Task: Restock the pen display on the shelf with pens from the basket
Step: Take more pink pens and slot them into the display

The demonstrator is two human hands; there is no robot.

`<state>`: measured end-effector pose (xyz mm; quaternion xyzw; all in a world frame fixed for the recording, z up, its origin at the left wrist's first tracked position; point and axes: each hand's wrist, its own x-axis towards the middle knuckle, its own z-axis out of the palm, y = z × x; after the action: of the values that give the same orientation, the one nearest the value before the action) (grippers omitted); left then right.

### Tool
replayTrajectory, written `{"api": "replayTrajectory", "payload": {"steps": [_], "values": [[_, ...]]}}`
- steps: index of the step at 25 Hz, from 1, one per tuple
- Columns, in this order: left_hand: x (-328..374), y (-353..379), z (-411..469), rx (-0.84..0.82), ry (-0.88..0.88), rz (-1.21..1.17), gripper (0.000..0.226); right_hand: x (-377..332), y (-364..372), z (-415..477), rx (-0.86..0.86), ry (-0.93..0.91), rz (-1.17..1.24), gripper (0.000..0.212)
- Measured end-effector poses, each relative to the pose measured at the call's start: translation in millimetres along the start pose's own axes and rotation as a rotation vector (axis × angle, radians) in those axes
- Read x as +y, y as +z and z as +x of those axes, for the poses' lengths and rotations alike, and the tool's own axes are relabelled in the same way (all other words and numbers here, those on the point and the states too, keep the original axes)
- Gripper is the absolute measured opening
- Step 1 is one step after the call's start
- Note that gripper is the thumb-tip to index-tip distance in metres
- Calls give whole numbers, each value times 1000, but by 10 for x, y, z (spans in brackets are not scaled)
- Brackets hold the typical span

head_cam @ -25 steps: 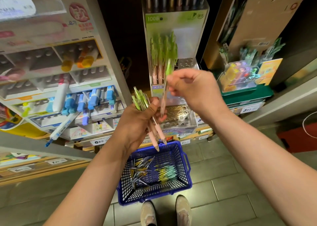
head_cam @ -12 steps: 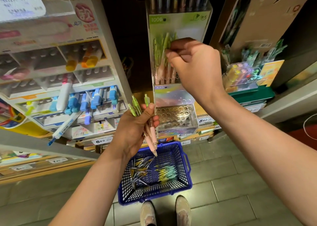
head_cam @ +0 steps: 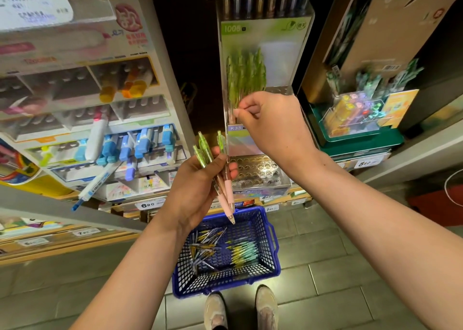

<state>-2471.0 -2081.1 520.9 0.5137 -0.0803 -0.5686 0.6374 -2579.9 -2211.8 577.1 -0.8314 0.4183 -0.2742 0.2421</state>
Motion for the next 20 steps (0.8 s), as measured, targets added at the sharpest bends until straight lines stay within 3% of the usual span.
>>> {"api": "replayTrajectory", "payload": {"steps": [4,8,10,14,20], "values": [[-10,31,-11,-62,29,12,27,40,34,-201,-161,125,137,18],[-50,58,-17,-137,83,74,20,59,68,-315,-455,338,340,16],[-77,54,-26,-119,94,108,18,67,52,-316,-480,419,439,13],[-69,36,-25,-100,92,129,24,36,-5,-315,-333,469,537,6],[-50,67,3,-17,15,116,35,-20,-364,-7,115,281,521,4]]}}
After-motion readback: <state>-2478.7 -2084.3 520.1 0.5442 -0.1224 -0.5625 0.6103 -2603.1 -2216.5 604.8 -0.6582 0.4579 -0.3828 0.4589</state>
